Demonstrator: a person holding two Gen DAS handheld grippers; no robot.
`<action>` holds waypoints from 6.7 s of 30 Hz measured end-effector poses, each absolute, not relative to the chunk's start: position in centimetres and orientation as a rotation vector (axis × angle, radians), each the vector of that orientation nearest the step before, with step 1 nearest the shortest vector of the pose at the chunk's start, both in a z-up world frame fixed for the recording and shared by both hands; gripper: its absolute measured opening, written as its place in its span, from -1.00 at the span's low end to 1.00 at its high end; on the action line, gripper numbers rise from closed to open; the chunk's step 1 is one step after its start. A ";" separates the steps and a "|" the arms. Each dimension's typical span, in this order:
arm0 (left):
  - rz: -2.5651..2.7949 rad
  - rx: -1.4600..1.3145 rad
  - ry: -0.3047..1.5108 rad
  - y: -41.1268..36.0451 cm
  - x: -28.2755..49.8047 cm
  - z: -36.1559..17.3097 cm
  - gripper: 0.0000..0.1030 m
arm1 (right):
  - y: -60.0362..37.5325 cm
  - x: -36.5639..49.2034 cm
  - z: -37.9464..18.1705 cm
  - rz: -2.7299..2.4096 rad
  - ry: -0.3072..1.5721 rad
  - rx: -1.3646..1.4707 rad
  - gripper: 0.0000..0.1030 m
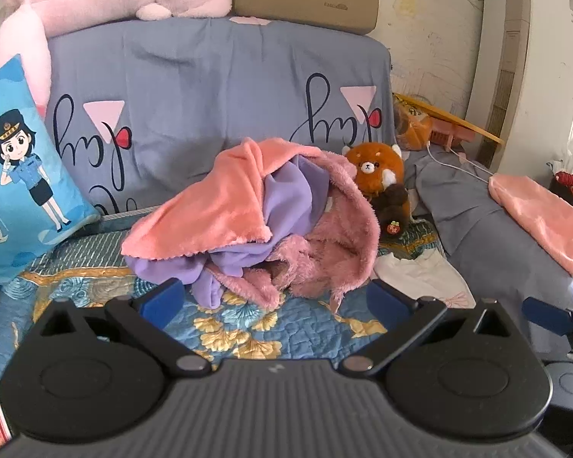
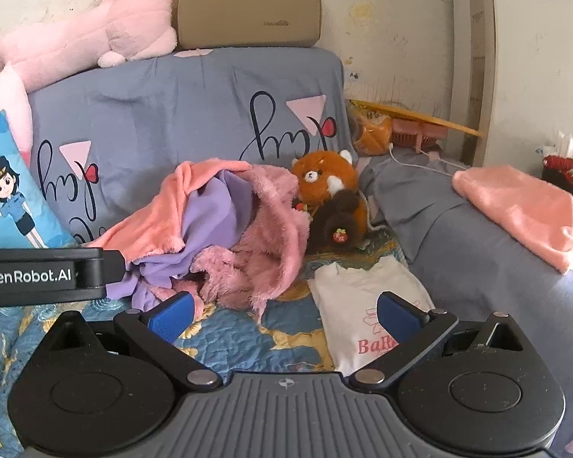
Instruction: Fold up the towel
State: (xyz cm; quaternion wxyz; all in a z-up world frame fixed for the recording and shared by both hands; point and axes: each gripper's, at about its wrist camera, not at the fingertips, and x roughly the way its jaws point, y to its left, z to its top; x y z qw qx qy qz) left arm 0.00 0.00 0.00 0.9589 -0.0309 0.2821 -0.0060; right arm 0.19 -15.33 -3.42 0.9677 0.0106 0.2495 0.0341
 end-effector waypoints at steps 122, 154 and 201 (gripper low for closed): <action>0.206 -0.112 0.702 13.6 -0.5 -8.4 0.99 | 0.9 11.3 -12.5 0.482 0.217 -0.639 -0.93; 0.437 -0.205 0.759 16.0 -7.6 -10.2 0.99 | -10.9 -9.8 -14.5 0.864 0.581 -0.628 -0.08; 0.264 0.001 0.830 10.7 -3.9 -13.3 0.99 | -20.8 1.4 -13.0 -0.163 0.585 -0.416 -0.16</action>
